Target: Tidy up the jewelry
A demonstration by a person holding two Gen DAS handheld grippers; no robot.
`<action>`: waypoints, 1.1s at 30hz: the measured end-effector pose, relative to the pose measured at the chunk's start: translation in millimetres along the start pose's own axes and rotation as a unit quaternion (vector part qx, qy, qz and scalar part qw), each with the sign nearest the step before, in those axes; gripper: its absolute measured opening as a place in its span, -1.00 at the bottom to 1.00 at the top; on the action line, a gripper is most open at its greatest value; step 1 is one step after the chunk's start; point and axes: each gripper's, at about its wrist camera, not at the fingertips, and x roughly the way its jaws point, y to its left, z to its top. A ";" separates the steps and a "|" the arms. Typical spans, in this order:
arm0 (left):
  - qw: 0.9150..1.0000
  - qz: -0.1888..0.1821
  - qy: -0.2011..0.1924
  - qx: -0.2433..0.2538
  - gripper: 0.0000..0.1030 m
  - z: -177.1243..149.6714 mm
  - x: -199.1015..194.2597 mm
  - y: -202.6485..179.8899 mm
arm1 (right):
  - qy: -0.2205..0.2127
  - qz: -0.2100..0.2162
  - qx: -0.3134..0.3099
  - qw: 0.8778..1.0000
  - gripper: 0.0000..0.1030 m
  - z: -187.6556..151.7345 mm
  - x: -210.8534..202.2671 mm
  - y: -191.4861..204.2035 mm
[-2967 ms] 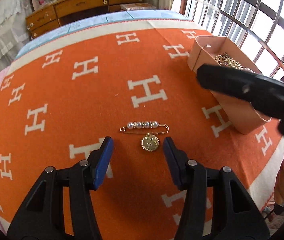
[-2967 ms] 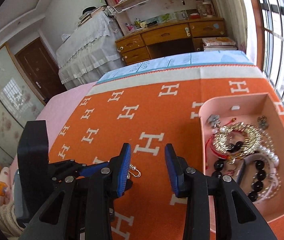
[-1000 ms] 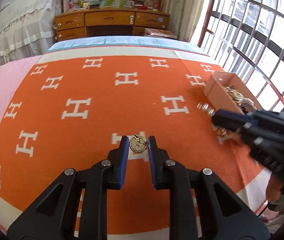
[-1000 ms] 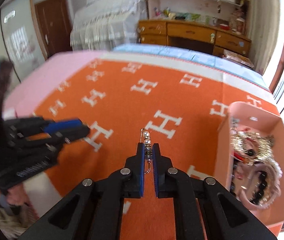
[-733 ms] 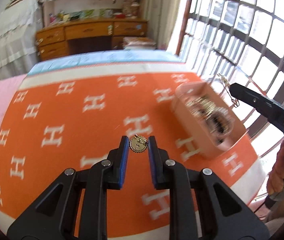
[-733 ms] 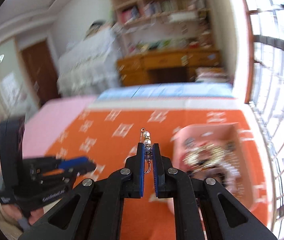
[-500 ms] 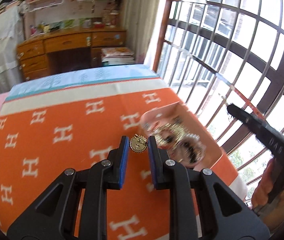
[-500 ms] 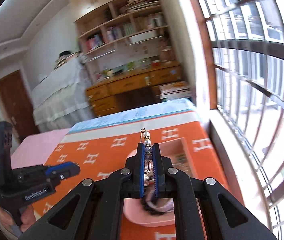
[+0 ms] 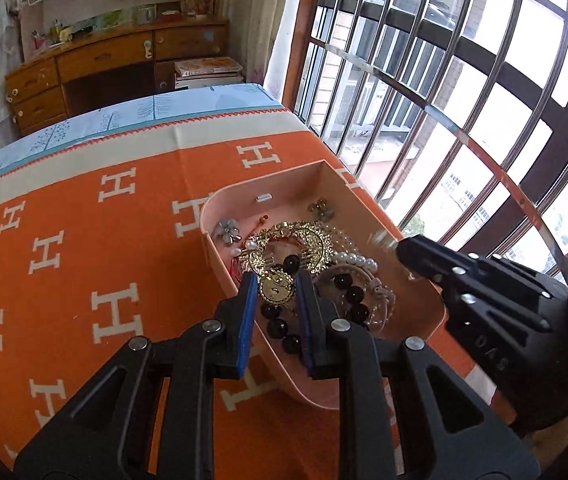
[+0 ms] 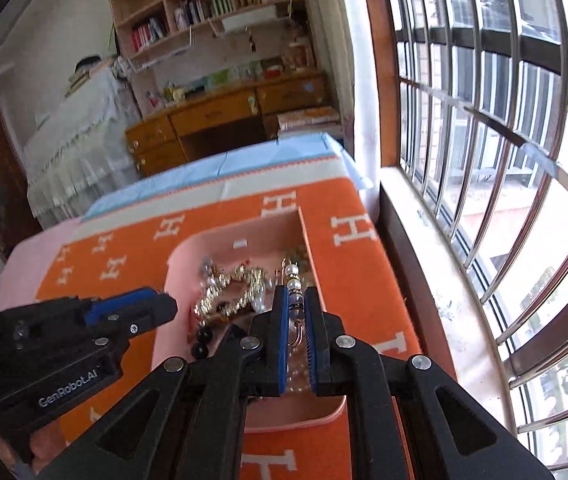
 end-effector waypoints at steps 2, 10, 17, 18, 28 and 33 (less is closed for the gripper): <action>1.000 0.004 0.005 0.001 -0.56 -5.8 2.7 -1.1 | 0.012 0.005 0.001 1.000 -0.83 -0.8 12.3 3.5; 1.000 0.003 -0.008 -0.025 0.32 -21.2 -6.5 10.6 | 0.002 0.020 0.021 1.000 -0.63 -4.5 24.4 5.5; 0.999 0.019 -0.023 -0.038 0.45 -27.4 -20.5 20.9 | 0.007 0.023 0.024 0.999 -0.61 -6.9 17.5 10.2; 0.999 0.021 -0.023 -0.039 0.46 -28.6 -21.5 21.5 | 0.007 0.023 0.023 0.999 -0.61 -7.4 18.3 11.3; 0.998 0.035 -0.022 -0.048 0.48 -37.9 -29.5 21.1 | 0.010 0.022 0.026 0.999 -0.32 -13.5 20.4 17.4; 0.996 0.051 -0.030 -0.060 0.48 -41.1 -37.2 25.1 | 0.007 0.026 0.023 0.999 -0.32 -15.0 17.0 21.6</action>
